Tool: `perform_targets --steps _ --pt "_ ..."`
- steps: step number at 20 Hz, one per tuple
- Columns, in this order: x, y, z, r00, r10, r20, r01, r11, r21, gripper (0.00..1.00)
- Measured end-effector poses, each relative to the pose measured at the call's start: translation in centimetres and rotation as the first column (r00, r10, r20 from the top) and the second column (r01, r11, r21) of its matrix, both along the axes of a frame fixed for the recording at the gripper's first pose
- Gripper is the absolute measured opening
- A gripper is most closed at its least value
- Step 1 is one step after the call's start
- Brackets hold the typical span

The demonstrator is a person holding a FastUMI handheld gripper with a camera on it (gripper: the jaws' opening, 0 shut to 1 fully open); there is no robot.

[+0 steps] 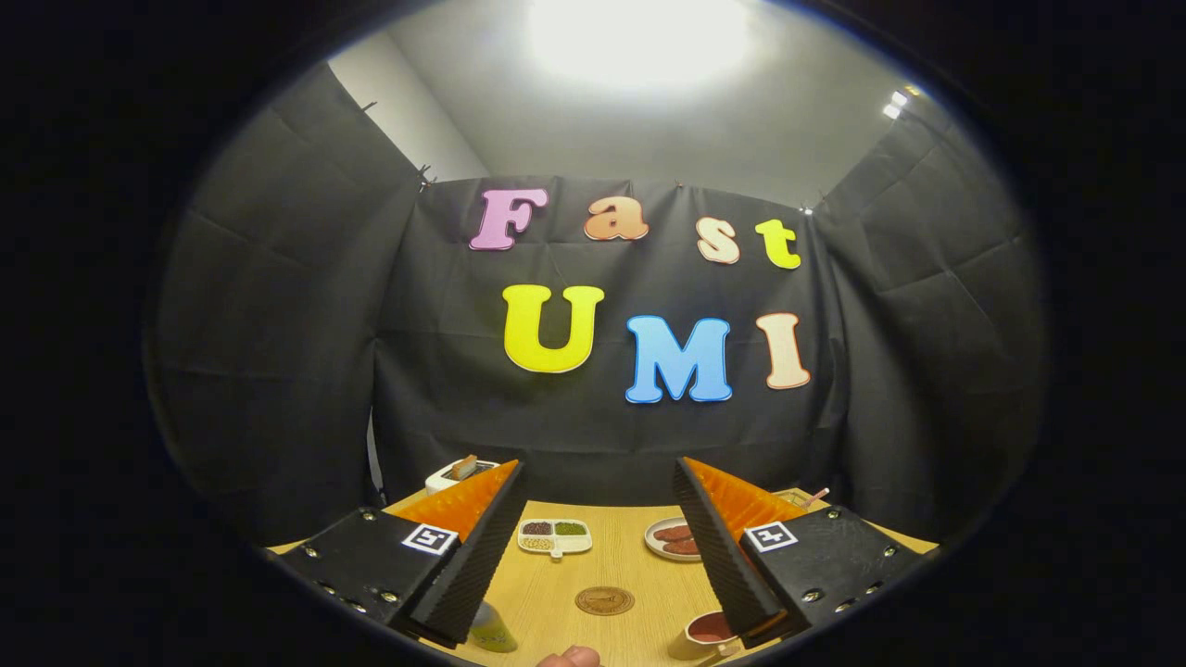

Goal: Take the bottle from table, then pour the juice into the cup, finally place the bottle on the coaster

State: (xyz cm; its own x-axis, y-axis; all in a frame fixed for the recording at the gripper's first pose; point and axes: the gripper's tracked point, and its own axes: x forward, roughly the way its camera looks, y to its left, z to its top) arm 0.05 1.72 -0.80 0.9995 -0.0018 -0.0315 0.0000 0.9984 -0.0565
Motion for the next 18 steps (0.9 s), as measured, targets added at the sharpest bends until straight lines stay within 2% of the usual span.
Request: perform_targets --steps 10,18 --pt "-0.8 1.8 -3.7 0.999 -0.006 -0.049 0.006 1.0 -0.013 0.97" --pt "-1.5 7.1 -9.9 0.99 0.083 -0.112 -0.087 0.996 -0.033 0.97"
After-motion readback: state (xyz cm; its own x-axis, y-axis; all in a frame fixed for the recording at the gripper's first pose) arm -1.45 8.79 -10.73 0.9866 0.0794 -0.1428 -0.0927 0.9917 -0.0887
